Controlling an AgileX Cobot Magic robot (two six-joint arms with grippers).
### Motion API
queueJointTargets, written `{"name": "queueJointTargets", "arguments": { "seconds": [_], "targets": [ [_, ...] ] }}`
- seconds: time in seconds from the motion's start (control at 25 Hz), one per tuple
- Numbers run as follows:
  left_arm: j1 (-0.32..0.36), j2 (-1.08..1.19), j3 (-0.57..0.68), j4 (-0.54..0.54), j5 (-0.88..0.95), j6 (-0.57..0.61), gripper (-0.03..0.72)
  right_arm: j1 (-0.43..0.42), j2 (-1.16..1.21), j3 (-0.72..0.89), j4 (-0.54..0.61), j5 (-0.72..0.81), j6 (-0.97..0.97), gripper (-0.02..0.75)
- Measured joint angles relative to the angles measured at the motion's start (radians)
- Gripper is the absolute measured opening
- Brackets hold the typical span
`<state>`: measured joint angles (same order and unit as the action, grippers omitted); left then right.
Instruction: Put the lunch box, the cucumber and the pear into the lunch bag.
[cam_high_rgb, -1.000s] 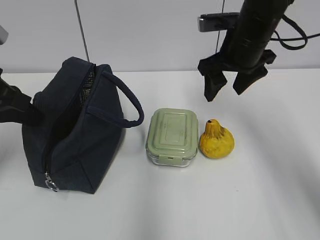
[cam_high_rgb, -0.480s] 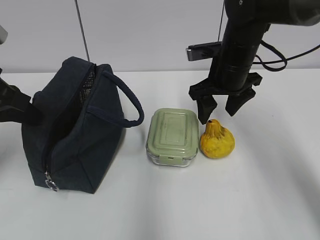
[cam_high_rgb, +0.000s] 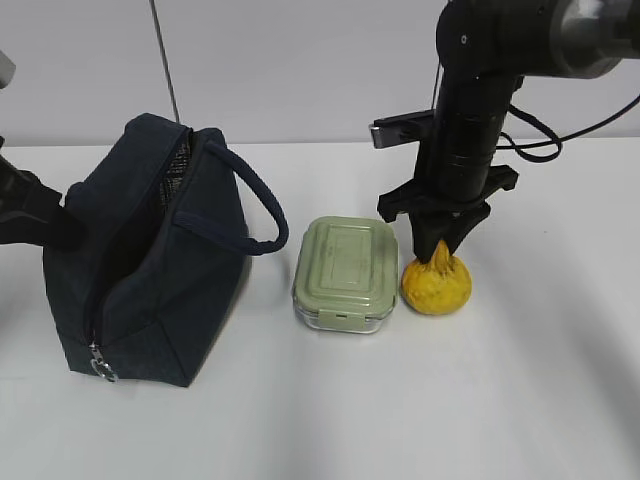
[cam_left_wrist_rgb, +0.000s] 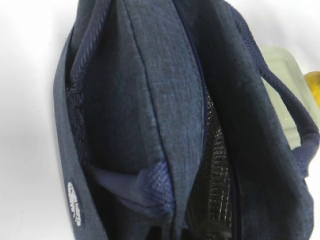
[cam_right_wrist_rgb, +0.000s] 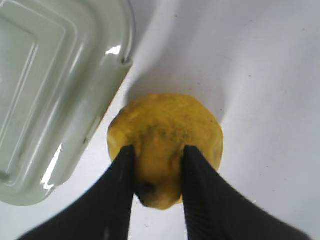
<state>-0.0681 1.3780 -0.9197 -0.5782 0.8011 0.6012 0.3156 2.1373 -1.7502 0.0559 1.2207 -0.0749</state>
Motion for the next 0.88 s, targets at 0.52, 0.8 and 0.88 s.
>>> {"name": "queueJointTargets", "arguments": {
  "seconds": [0.52, 0.8, 0.88],
  "targets": [
    [0.0, 0.0, 0.0, 0.0, -0.002, 0.0, 0.001, 0.029, -0.227, -0.084, 0.092, 0.0, -0.035, 0.203],
    [0.0, 0.0, 0.0, 0.0, -0.002, 0.0, 0.001, 0.186, -0.269, -0.207, 0.341, -0.102, -0.21, 0.203],
    [0.0, 0.0, 0.0, 0.0, -0.002, 0.0, 0.001, 0.242, -0.267, -0.211, 0.359, -0.15, -0.246, 0.203]
  ]
}}
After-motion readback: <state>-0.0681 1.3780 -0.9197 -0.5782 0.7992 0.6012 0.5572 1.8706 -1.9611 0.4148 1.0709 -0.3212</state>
